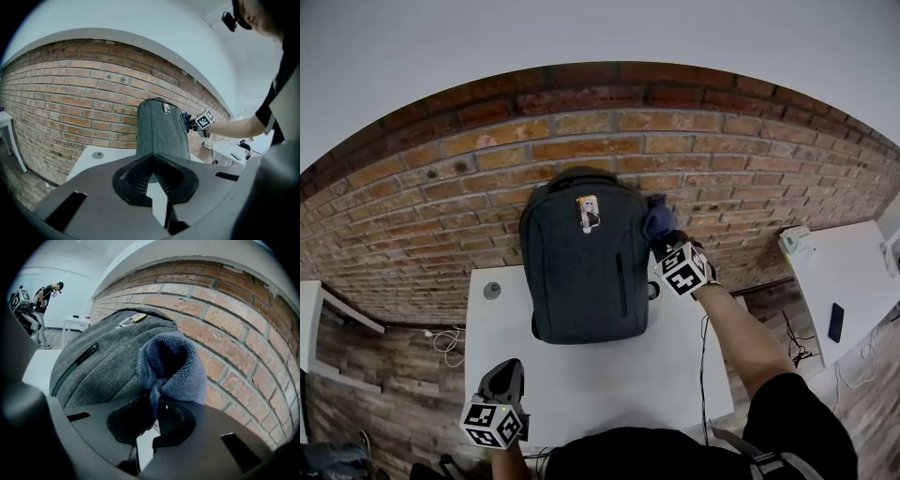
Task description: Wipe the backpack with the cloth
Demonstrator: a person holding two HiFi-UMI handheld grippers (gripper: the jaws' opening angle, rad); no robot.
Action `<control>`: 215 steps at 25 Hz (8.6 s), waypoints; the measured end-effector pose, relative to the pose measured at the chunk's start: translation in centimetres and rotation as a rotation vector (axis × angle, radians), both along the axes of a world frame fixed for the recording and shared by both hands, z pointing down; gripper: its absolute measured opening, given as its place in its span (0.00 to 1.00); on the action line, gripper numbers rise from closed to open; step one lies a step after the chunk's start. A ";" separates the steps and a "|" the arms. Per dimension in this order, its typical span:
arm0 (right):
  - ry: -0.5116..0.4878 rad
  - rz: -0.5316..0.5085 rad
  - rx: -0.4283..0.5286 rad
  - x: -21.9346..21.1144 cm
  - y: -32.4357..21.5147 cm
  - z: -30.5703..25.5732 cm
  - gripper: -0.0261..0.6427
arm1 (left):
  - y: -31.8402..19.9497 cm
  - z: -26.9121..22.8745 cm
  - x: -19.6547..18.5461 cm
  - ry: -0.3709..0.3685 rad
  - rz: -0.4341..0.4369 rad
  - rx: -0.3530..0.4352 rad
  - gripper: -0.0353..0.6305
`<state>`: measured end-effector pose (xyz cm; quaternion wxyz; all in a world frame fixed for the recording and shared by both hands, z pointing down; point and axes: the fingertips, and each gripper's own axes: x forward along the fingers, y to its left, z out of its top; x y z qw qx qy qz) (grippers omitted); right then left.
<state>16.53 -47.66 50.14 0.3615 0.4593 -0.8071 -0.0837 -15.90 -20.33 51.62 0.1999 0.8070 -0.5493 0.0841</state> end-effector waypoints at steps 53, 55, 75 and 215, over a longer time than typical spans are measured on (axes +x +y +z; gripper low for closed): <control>-0.158 -0.132 -0.368 -6.0 18.9 13.9 0.07 | -1.5 -0.4 2.6 -0.004 0.187 0.004 0.05; -0.189 -0.135 -0.340 -6.5 18.1 12.3 0.07 | -1.5 -0.4 2.5 -0.002 0.185 0.005 0.05; -0.317 -0.092 -0.050 -7.9 9.1 -0.6 0.07 | -0.7 0.1 -0.3 0.011 0.113 -0.007 0.05; -0.311 0.245 -0.463 -3.6 19.3 17.0 0.07 | 0.0 1.7 -0.9 0.015 0.111 -0.065 0.05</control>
